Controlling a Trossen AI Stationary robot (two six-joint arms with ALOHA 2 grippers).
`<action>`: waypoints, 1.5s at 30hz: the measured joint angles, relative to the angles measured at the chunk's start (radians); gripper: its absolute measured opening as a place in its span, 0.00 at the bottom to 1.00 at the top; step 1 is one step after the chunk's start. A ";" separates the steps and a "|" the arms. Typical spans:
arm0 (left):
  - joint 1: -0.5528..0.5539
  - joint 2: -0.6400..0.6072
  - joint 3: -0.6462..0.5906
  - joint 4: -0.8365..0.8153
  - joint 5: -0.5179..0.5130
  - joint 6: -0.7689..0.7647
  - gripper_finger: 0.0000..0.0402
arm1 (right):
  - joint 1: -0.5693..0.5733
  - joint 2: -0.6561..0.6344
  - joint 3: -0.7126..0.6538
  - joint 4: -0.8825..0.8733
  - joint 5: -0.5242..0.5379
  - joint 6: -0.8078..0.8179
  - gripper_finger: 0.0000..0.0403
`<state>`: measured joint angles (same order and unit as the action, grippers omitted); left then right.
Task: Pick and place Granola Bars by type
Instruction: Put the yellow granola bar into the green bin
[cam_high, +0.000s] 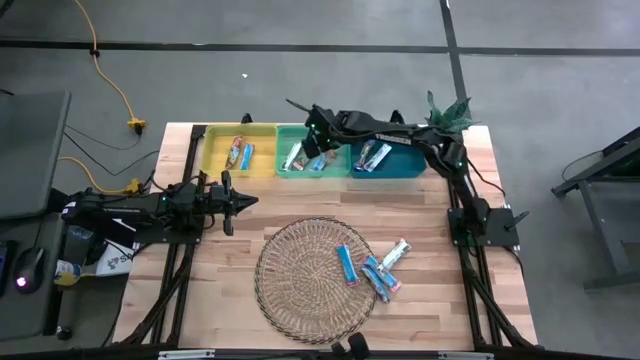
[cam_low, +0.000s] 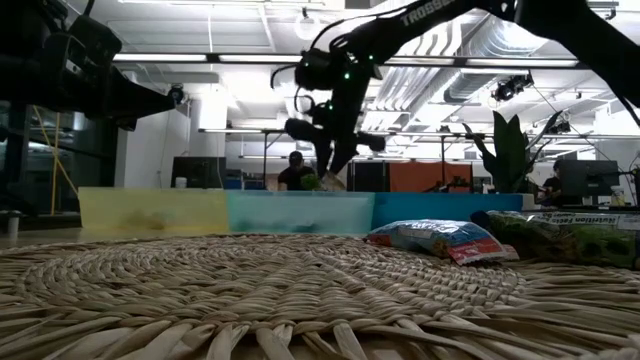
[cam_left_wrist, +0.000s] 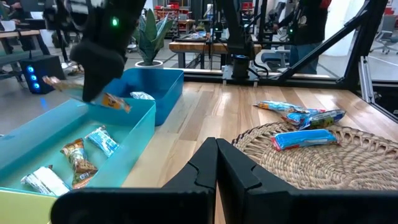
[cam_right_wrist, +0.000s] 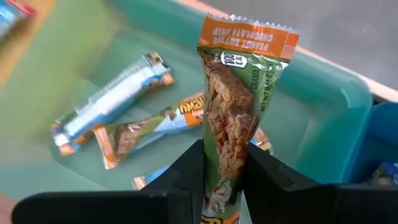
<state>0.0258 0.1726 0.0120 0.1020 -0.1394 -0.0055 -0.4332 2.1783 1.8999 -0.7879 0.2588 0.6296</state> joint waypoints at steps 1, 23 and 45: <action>0.000 0.000 0.000 0.000 0.000 0.000 0.00 | -0.001 0.004 0.000 -0.001 -0.001 -0.002 0.19; 0.000 0.000 0.000 0.000 0.000 0.000 0.00 | -0.047 0.003 -0.192 0.084 -0.140 0.130 0.19; 0.000 0.000 0.000 0.000 0.000 0.000 0.00 | -0.047 -0.043 -0.198 0.148 -0.160 -0.064 0.48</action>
<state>0.0261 0.1724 0.0120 0.1019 -0.1394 -0.0055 -0.4800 2.1353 1.7020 -0.6401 0.0985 0.5653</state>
